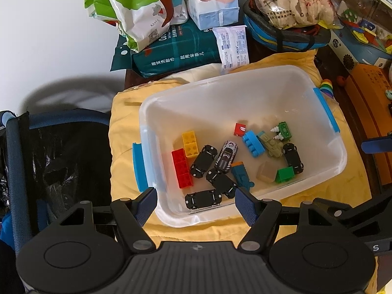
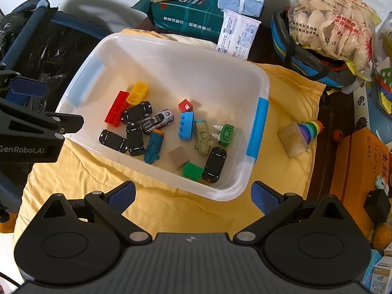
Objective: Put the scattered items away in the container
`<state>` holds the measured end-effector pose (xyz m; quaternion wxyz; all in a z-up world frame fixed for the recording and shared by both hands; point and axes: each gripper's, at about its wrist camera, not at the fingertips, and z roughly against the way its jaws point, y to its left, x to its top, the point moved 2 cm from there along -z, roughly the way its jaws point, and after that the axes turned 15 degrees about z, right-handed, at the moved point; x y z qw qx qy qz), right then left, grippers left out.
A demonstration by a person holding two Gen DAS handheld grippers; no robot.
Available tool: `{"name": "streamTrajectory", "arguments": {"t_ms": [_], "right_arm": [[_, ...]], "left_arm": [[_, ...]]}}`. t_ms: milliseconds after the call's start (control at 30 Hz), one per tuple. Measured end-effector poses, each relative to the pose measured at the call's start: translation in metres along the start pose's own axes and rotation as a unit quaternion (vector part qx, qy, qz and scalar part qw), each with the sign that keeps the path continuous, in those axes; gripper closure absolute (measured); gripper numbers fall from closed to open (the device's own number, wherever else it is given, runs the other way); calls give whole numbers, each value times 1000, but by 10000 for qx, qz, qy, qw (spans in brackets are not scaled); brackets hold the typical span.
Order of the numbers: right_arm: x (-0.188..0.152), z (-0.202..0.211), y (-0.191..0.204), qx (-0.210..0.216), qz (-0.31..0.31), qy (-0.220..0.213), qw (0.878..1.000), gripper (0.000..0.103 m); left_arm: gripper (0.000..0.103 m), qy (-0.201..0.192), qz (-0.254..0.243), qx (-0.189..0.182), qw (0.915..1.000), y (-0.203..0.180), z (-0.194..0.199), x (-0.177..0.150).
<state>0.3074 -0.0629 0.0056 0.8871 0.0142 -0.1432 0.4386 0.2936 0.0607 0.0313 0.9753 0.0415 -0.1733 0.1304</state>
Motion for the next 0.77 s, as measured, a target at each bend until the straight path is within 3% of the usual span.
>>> {"name": "streamTrajectory", "arguments": {"t_ms": [600,767], "right_arm": [[-1,-1,-3,31,-11,-4,10000,0],[-1,-2,-4,23,-8,-4,10000,0]], "left_arm": [[29,-25,-19,46,10000,-3,-1,2],[29,-259,-145,164,9994,-7,1,2]]}}
